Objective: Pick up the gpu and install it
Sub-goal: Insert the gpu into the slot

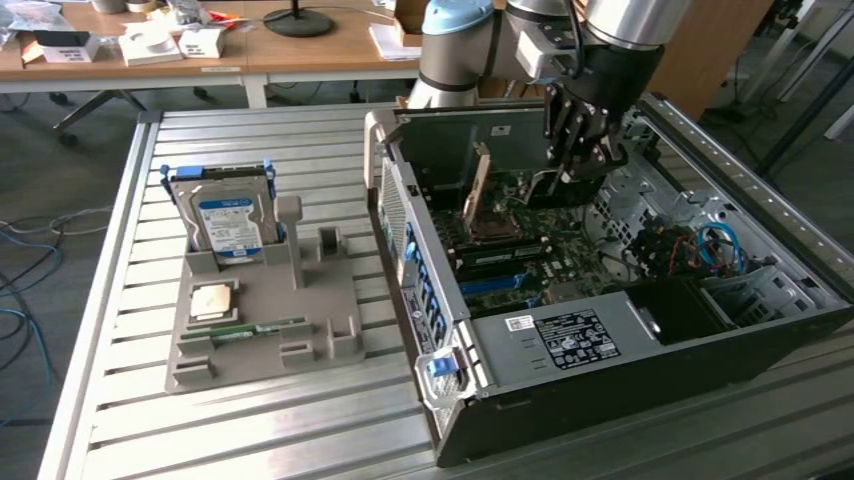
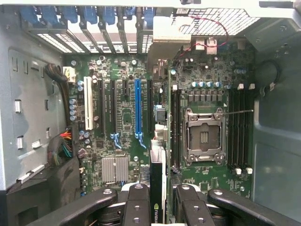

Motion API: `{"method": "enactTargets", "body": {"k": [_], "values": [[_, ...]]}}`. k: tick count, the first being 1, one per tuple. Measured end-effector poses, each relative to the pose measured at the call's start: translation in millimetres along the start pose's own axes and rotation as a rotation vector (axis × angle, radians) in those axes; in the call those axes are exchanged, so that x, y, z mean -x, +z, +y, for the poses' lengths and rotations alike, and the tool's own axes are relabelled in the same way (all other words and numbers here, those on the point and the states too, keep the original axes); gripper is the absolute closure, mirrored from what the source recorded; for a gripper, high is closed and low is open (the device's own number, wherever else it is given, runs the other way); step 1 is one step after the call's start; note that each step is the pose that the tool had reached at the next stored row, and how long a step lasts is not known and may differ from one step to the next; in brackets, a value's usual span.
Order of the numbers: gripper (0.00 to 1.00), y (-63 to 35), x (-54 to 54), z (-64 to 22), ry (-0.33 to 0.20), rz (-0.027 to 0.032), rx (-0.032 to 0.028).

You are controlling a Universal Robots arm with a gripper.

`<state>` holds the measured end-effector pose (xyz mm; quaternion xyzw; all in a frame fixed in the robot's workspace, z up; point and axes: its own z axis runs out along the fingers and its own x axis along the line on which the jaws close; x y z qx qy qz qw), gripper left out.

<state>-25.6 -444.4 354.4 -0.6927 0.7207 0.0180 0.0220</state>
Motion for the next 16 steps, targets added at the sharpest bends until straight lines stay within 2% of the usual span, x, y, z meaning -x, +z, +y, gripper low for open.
{"method": "enactTargets", "body": {"k": [7,16], "values": [[0.74,-0.5,-8.5,-0.3,0.000,0.0000,-0.0001],[0.74,0.6,-8.8,-0.3,0.000,-0.0004,-0.0002]]}}
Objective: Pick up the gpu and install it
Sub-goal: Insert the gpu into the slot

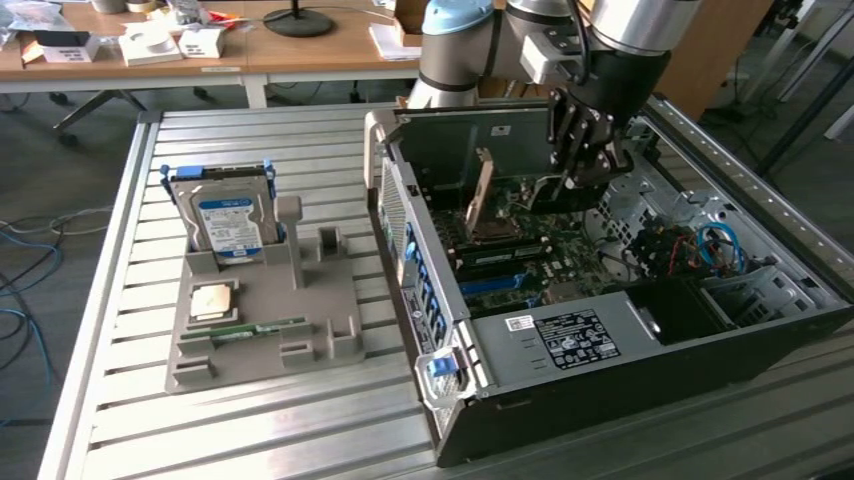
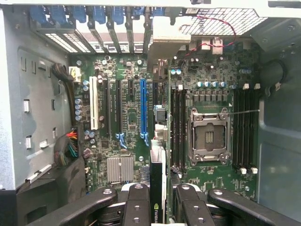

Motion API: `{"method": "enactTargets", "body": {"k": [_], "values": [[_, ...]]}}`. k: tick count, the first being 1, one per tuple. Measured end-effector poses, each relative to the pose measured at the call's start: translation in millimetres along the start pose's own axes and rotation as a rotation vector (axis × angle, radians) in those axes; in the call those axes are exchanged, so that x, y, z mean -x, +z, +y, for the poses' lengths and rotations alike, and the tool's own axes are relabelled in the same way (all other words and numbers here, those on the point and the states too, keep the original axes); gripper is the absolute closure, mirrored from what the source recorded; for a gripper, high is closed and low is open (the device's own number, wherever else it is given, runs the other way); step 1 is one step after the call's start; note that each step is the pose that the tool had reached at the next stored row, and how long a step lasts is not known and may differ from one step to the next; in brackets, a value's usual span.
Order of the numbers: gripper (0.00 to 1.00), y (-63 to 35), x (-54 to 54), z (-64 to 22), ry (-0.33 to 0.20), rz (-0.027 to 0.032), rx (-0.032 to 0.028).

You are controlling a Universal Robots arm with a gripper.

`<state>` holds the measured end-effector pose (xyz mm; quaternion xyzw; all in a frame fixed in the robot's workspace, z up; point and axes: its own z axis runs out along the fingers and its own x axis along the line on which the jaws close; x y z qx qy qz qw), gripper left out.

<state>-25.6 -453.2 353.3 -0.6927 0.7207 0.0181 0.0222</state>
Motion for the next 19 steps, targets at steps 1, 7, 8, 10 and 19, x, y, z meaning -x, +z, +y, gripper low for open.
{"method": "enactTargets", "body": {"k": [1,7,8,10,19], "values": [[0.74,0.5,-0.1,0.0,0.000,0.0002,0.0001],[0.74,2.1,-0.1,0.0,0.000,0.0004,0.0001],[0.74,2.1,-0.1,0.0,0.000,0.0005,0.0001],[0.74,2.3,-0.2,0.0,0.000,0.0003,0.0001],[0.74,6.0,-0.4,0.0,0.000,0.0003,0.0001]]}}
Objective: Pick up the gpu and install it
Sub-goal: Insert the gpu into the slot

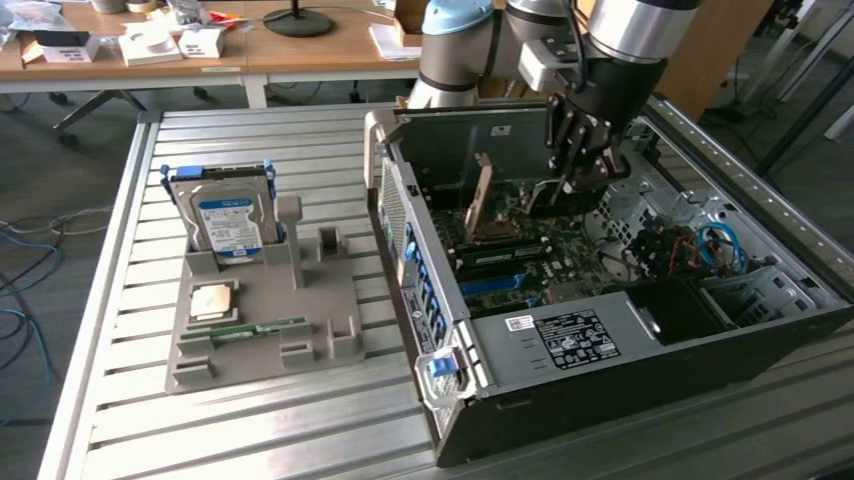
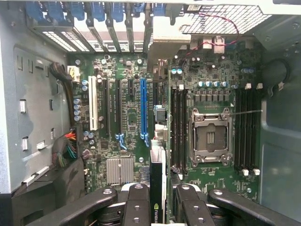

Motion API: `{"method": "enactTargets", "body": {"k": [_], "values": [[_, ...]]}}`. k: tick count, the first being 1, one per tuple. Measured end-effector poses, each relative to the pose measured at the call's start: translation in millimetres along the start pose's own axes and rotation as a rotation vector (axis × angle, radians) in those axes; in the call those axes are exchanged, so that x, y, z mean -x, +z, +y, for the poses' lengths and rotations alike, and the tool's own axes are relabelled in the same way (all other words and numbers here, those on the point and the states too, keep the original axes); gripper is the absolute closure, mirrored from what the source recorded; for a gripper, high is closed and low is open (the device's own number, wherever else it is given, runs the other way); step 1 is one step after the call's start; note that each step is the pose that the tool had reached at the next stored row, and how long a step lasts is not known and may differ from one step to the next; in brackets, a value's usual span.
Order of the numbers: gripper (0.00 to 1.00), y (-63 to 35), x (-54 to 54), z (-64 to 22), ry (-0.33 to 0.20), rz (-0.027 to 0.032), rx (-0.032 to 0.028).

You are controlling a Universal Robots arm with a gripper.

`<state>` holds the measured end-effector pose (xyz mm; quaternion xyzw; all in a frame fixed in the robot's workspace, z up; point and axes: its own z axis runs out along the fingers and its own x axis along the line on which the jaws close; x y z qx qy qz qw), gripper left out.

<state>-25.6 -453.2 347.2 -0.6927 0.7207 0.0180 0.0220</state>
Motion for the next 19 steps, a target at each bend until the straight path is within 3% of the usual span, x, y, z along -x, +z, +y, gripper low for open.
{"method": "enactTargets", "body": {"k": [19], "values": [[0.74,4.4,-0.3,0.0,0.000,0.0002,0.0000]]}}
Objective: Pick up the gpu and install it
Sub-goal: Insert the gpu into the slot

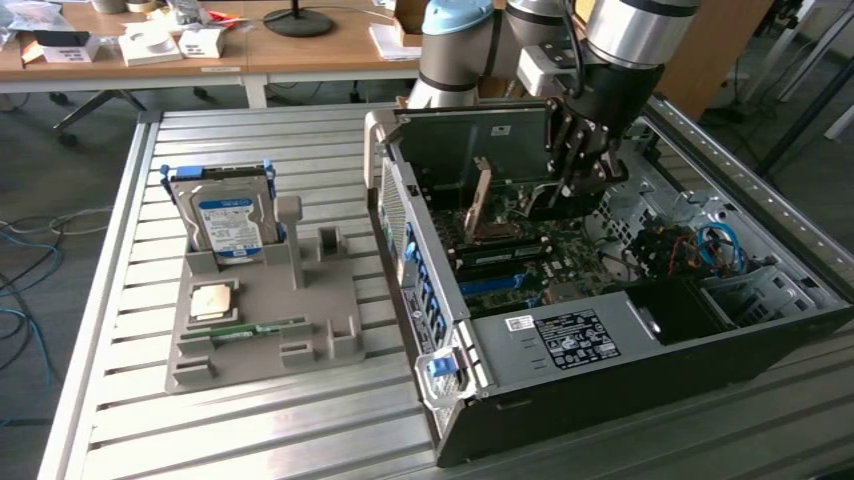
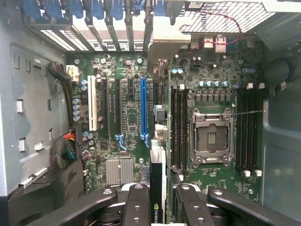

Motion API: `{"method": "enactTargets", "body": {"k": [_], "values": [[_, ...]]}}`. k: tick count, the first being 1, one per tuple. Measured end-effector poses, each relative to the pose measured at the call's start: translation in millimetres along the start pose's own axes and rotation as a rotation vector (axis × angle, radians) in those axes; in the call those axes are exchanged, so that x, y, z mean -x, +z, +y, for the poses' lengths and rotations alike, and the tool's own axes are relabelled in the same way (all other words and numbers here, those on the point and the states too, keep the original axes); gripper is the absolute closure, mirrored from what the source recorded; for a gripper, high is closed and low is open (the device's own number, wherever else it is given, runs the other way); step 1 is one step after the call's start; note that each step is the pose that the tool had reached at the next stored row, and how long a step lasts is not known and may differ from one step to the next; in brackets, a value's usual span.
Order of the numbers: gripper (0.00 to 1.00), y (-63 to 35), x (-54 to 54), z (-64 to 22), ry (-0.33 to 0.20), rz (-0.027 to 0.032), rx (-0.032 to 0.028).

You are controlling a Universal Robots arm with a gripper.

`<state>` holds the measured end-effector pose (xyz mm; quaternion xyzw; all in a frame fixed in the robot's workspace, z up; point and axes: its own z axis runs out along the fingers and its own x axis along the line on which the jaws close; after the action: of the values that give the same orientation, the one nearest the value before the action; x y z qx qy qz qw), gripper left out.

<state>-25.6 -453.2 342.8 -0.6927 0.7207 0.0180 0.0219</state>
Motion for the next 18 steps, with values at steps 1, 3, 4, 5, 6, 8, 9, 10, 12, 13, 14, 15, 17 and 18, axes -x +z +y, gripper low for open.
{"method": "enactTargets", "body": {"k": [1,3,4,5,6,8,9,10,12,13,14,15,17,18], "values": [[0.74,0.1,-0.3,0.0,0.000,-0.0003,-0.0001],[0.74,0.0,-1.9,-0.1,0.000,-0.0002,-0.0001],[0.74,-0.1,-2.8,-0.1,0.000,-0.0002,0.0000],[0.74,-0.1,-3.8,-0.2,0.000,-0.0002,0.0000],[0.74,-0.2,-5.0,-0.2,0.000,-0.0001,0.0000],[0.74,-0.1,-6.0,-0.1,0.000,-0.0007,-0.0002],[0.74,0.2,-6.2,-0.1,0.000,-0.0007,-0.0002],[0.74,0.7,-6.5,-0.2,0.000,-0.0006,-0.0001],[0.74,2.6,-7.1,-0.2,0.000,-0.0006,-0.0001],[0.74,3.7,-7.5,-0.2,0.000,-0.0005,0.0000],[0.74,5.1,-7.8,-0.2,0.000,-0.0006,-0.0001],[0.74,6.6,-8.1,-0.2,0.000,-0.0006,-0.0001],[0.74,9.4,-8.8,-0.2,0.000,-0.0007,-0.0001],[0.74,10.4,-9.0,-0.1,0.000,-0.0006,-0.0001]]}}
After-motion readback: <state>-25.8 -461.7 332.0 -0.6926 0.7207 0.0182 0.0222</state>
